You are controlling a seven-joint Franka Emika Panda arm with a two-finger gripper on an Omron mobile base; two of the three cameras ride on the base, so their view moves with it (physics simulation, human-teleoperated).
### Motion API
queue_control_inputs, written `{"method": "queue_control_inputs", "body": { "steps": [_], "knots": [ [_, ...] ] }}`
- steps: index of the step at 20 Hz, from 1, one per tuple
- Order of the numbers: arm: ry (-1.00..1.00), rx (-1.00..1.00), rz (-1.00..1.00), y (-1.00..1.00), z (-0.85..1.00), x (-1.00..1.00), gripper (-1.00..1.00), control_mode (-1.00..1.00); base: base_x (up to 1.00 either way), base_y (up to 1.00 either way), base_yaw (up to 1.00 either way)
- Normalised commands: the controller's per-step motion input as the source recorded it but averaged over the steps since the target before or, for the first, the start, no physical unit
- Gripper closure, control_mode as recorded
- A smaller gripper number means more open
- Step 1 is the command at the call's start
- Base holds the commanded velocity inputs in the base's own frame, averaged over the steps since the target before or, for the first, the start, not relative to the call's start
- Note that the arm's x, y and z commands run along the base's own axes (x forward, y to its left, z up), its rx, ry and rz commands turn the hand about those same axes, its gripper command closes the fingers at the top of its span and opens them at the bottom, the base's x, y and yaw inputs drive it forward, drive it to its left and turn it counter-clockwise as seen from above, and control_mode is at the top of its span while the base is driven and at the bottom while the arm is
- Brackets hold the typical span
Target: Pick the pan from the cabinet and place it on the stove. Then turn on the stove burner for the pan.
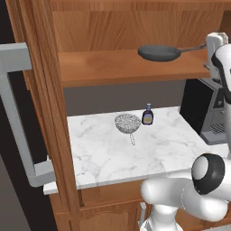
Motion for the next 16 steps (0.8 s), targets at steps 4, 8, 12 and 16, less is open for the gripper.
{"method": "queue_control_inputs", "body": {
  "steps": [4, 8, 12, 16],
  "knots": [
    [0.0, 0.0, -0.03, -0.08, 0.0, 0.42, -1.0, -1.0, 0.0, 0.0, 0.0],
    [0.0, 0.0, -0.04, -0.1, -0.02, 0.38, -1.0, -1.0, 0.0, 0.0, 0.0],
    [0.0, 0.0, -0.04, -0.11, -0.14, 0.35, -1.0, -1.0, 0.0, 0.0, 0.0],
    [0.0, 0.0, -0.04, -0.17, -0.16, 0.35, -1.0, -1.0, 0.0, 0.0, 0.0]
  ]
}}
